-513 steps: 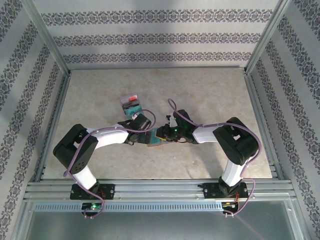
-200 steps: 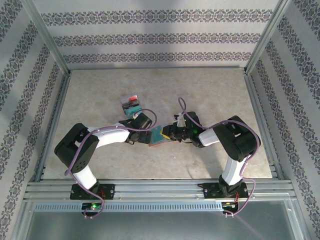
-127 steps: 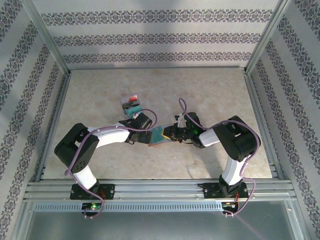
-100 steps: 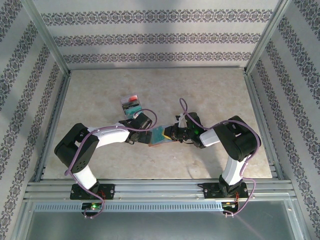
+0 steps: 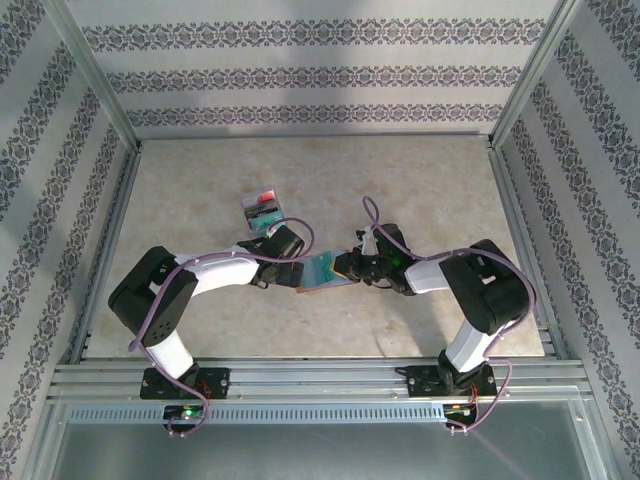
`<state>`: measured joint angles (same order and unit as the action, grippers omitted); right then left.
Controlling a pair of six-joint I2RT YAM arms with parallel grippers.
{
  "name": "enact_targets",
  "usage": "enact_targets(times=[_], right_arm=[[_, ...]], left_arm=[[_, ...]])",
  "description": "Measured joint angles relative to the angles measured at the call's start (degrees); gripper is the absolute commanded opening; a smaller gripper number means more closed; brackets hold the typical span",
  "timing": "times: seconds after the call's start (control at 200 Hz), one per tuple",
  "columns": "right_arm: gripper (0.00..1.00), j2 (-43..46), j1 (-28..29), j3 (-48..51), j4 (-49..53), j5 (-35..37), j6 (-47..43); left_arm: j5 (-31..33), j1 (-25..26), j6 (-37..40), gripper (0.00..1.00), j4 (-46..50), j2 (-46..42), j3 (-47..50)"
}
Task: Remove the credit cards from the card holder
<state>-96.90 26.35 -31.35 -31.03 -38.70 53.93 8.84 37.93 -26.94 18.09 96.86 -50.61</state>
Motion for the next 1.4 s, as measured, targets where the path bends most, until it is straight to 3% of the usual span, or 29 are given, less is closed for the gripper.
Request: enact_targets(times=[0.665, 0.939, 1.199, 1.404], right_arm=[[0.05, 12.2, -0.4, -2.6, 23.0, 8.1, -11.0], [0.05, 16.3, -0.3, -3.5, 26.8, 8.2, -14.3], [0.06, 19.3, -0.3, -5.8, 28.3, 2.9, -18.8], [0.06, 21.6, 0.4, -7.0, 29.0, -2.9, -21.8]], left_arm=[[-0.2, 0.1, 1.1, 0.96, 0.2, -1.4, 0.2], [-2.5, 0.7, 3.1, 0.93, -1.8, -9.6, 1.0], [-15.1, -0.3, 14.3, 0.89, -13.7, -18.2, 6.5], [-28.9, -5.6, 18.2, 0.81, -18.6, -19.3, 7.0]])
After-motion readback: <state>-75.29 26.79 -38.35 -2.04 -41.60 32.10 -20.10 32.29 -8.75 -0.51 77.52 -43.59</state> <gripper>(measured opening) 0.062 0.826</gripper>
